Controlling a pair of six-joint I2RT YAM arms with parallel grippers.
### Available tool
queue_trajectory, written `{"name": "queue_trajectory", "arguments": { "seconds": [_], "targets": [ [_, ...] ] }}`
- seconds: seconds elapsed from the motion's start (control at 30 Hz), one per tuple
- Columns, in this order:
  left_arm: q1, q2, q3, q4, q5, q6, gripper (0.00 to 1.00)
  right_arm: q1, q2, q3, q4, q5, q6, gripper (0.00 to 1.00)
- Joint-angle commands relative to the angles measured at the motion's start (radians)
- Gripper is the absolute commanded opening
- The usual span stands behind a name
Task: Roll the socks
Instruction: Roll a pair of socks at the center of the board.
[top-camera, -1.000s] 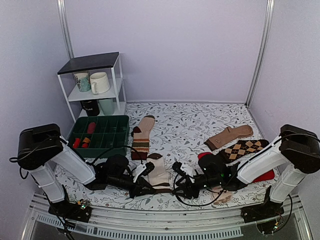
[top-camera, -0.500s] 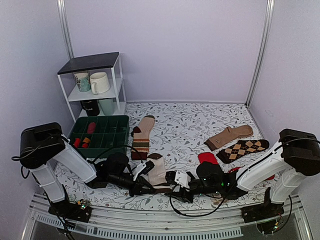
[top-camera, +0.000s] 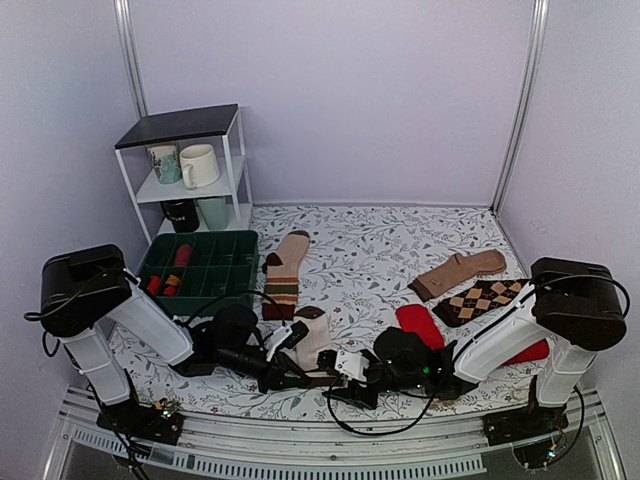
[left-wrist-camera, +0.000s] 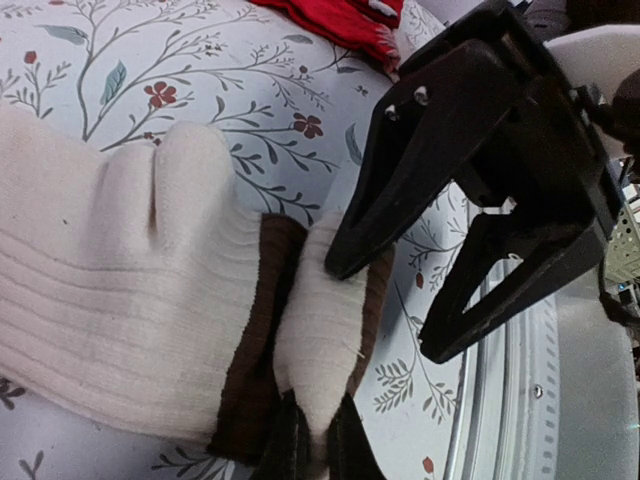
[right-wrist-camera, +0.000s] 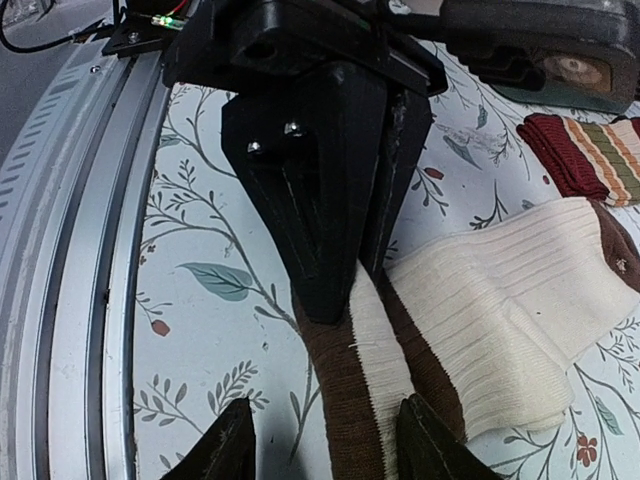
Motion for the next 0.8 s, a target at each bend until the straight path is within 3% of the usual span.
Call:
{"name": "queue_trajectory", "arguments": {
  "seconds": [0.0,0.23,0.43,0.5,0.57,0.77],
  "targets": [
    [0.003,0.052,-0.038,-0.181,-0.008,-0.003,0.00,0.004,0.048,0.021,-0.038,-0.025,0.034,0.45],
    [0.008,0.058,-0.035,-0.178,0.000,0.001,0.00,0.004,0.094,0.043,-0.115,-0.019,0.081,0.34],
    [0.009,0.043,-0.036,-0.177,-0.005,0.013,0.01,0.002,0.144,0.099,-0.263,-0.006,0.116,0.14],
    [0.009,0.020,-0.042,-0.178,-0.036,0.013,0.12,0.001,0.149,0.111,-0.315,-0.003,0.135,0.06],
    [0.009,-0.018,-0.051,-0.178,-0.088,0.015,0.14,-0.006,0.149,0.118,-0.371,-0.014,0.157,0.02],
    [0.005,-0.233,-0.132,-0.116,-0.235,0.078,0.30,-0.054,0.117,0.154,-0.557,-0.152,0.232,0.01]
  ]
}}
